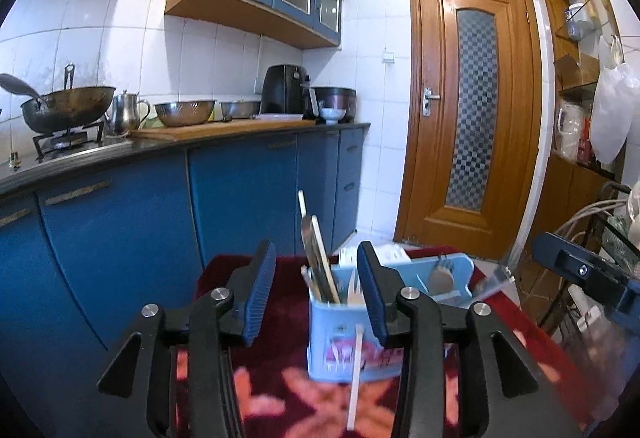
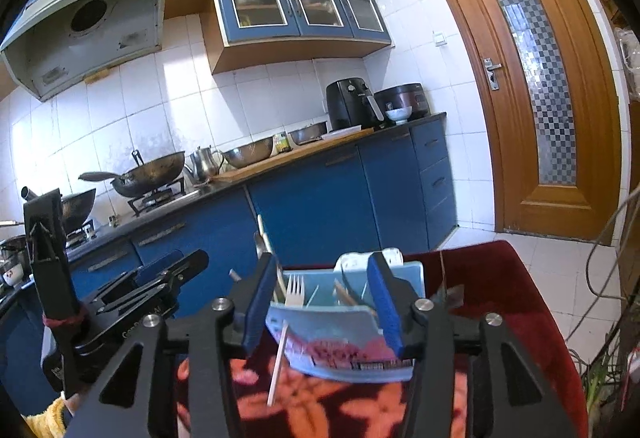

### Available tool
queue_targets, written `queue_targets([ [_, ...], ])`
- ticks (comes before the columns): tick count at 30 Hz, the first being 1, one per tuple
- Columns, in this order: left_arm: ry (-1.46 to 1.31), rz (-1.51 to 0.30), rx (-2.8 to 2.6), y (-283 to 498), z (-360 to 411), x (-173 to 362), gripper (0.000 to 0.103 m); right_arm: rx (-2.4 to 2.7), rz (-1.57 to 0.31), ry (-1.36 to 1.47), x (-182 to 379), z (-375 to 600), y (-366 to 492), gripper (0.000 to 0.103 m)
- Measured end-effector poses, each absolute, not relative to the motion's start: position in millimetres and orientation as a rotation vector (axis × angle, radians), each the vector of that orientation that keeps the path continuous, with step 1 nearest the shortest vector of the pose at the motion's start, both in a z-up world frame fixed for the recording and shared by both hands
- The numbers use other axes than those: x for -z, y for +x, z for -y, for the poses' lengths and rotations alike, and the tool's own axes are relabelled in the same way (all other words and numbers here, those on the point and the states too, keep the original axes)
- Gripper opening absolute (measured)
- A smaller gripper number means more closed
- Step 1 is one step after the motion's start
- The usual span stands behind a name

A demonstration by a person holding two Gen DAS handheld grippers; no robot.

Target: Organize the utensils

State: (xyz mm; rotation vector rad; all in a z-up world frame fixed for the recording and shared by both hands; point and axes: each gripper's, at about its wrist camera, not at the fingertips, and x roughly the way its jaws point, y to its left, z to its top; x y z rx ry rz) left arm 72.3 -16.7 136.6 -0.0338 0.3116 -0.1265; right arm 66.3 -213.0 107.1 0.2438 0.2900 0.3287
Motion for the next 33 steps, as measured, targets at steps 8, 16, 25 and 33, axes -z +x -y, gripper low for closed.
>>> queue_targets([
  [8, -0.040, -0.400, 0.135, 47, 21, -108, 0.062, -0.297, -0.332, 0.242, -79, 212, 43, 0.068],
  [16, -0.060, -0.489, 0.121, 50, 26, -74, 0.066, -0.252, -0.400, 0.240, -46, 213, 39, 0.079],
  [25, -0.051, -0.551, 0.098, 64, 22, -47, 0.066, -0.189, -0.453, 0.216, -13, 214, 39, 0.086],
  [33, -0.030, -0.576, 0.093, 68, 26, -33, 0.066, -0.169, -0.501, 0.240, 6, 220, 43, 0.086],
])
